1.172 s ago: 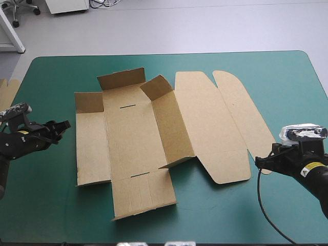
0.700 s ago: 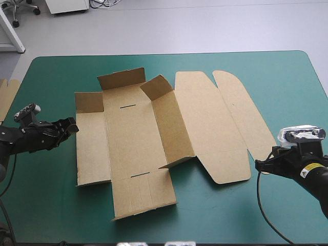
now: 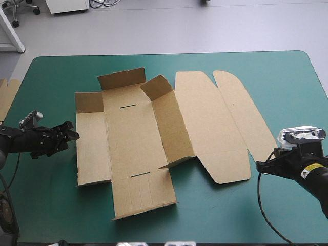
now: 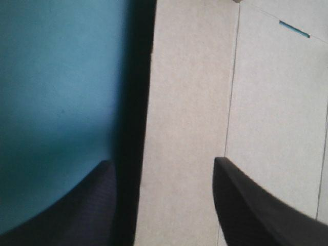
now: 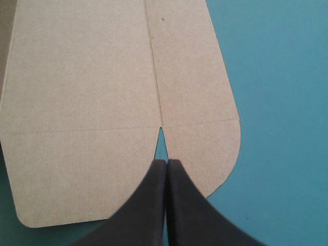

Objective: Fold the box

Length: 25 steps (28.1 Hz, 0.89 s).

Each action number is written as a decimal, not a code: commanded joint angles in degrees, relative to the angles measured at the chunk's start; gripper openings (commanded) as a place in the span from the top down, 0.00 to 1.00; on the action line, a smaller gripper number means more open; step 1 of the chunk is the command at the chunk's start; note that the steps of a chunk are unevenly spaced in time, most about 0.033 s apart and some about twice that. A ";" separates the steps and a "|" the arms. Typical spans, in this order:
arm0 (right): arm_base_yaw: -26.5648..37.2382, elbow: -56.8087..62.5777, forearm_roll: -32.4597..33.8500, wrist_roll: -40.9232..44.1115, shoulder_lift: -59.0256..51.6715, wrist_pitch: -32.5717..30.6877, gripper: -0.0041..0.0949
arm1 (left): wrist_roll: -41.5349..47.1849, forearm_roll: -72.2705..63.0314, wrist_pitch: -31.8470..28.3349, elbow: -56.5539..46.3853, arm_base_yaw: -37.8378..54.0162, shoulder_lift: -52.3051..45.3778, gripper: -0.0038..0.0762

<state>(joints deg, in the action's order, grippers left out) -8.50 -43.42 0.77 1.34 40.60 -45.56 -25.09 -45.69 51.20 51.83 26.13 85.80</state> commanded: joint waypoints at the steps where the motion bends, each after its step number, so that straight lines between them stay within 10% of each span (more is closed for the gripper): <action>1: -0.19 -1.95 0.75 -0.44 0.07 2.87 0.97 | -1.97 -4.69 2.76 1.92 1.40 -0.28 0.44; 6: -0.19 -1.95 0.98 -0.44 0.07 2.17 0.97 | -9.03 -14.87 12.06 1.92 3.88 4.45 0.44; 25: -0.19 -1.95 1.20 -0.44 0.07 2.07 0.97 | -11.42 -12.05 12.30 2.01 4.19 8.34 0.44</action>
<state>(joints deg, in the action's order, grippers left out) -8.50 -43.42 1.34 1.34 40.60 -46.60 -35.17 -53.02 59.84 52.33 30.76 95.47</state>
